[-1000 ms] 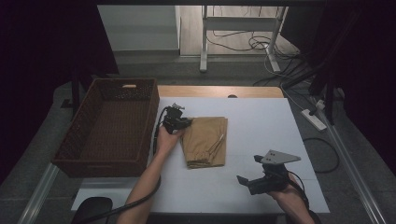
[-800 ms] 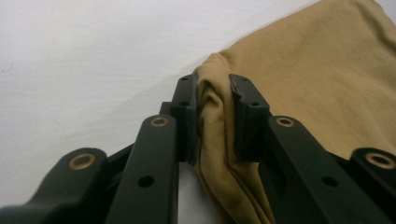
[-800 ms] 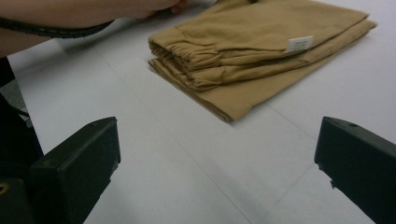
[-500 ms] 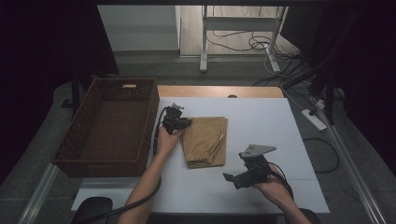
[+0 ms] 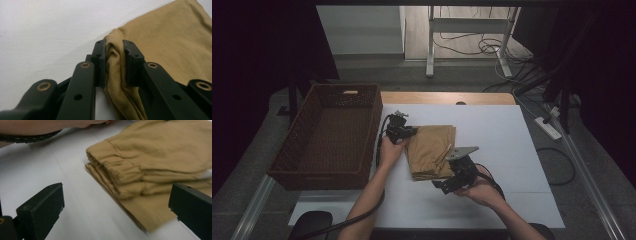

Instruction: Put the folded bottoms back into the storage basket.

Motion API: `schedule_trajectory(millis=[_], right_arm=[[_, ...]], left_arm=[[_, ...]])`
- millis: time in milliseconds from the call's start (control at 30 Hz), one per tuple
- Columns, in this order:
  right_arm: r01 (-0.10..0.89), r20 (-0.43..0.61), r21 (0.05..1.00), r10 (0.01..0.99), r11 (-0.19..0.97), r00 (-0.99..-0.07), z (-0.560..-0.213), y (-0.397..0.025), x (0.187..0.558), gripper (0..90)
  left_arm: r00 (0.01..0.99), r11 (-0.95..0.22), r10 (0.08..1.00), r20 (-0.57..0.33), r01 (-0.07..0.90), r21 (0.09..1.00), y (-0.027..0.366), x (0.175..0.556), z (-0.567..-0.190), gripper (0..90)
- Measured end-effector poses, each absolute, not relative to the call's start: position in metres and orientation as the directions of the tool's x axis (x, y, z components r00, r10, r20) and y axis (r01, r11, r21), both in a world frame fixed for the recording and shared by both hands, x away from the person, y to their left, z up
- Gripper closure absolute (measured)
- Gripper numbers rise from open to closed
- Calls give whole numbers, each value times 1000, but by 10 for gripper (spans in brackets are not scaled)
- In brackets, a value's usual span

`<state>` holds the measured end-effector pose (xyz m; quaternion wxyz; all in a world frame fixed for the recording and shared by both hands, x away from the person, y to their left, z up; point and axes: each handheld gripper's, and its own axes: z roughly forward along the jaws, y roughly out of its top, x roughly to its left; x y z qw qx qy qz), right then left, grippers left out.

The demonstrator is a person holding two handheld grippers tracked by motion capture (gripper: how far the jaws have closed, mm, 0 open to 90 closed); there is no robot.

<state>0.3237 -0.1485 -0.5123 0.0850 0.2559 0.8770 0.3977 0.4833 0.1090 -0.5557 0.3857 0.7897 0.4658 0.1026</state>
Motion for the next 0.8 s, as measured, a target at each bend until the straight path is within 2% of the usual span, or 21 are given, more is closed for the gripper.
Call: schedule_trajectory(millis=[367, 700, 800], right_arm=[[337, 37, 701, 439, 628, -898, -519, -105, 343, 12], [304, -5, 637, 398, 708, -917, -541, -76, 355, 30], [233, -92, 607, 358, 760, -929, -549, -73, 353, 89]], left_arm=[[544, -268, 816, -196, 657, 705, 109, 483, -556, 736], [544, -275, 818, -185, 653, 705, 108, 482, -555, 732], [544, -273, 818, -188, 654, 705, 108, 483, -555, 732]])
